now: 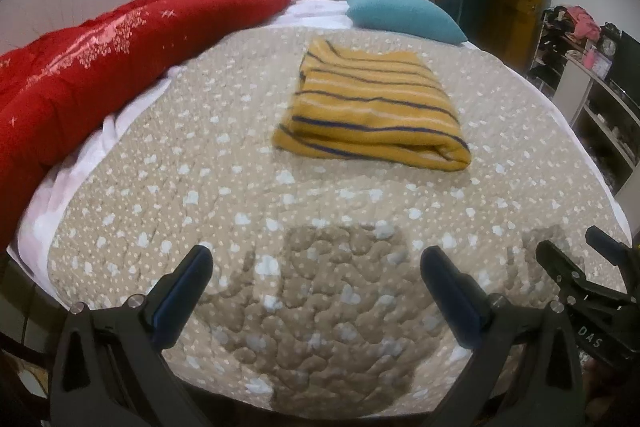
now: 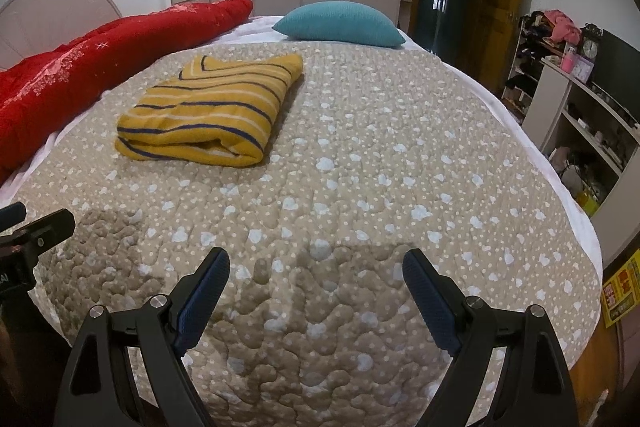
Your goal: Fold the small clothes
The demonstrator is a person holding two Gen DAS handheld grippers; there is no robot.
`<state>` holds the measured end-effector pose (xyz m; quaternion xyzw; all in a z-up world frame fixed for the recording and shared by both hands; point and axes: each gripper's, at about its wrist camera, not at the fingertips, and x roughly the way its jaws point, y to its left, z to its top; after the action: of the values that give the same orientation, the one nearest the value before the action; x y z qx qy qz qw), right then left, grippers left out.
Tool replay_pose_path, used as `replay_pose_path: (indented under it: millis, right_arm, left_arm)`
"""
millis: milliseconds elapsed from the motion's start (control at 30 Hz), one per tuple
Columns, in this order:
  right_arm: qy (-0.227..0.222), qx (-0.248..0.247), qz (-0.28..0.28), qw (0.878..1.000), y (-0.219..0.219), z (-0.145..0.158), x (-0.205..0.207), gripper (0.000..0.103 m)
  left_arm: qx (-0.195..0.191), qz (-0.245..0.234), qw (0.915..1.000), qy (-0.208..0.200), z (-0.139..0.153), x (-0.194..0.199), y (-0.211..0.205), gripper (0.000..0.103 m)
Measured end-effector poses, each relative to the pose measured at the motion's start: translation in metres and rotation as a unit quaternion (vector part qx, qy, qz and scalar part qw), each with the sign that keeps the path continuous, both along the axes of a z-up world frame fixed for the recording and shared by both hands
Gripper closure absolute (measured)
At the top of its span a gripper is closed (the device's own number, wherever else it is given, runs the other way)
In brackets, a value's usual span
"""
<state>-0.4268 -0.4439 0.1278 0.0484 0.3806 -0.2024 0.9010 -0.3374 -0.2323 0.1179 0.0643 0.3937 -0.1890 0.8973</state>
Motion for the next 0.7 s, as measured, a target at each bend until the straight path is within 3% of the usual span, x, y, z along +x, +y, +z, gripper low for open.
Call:
replay_pose_path:
  millis: [700]
  right_arm:
    - [-0.005,-0.010,0.007,1.000,0.0083,0.0012,0.0009,0.011]
  left_arm:
    - [0.003,-0.013,0.9999,-0.006,-0.0001,-0.0042,-0.0057,0.000]
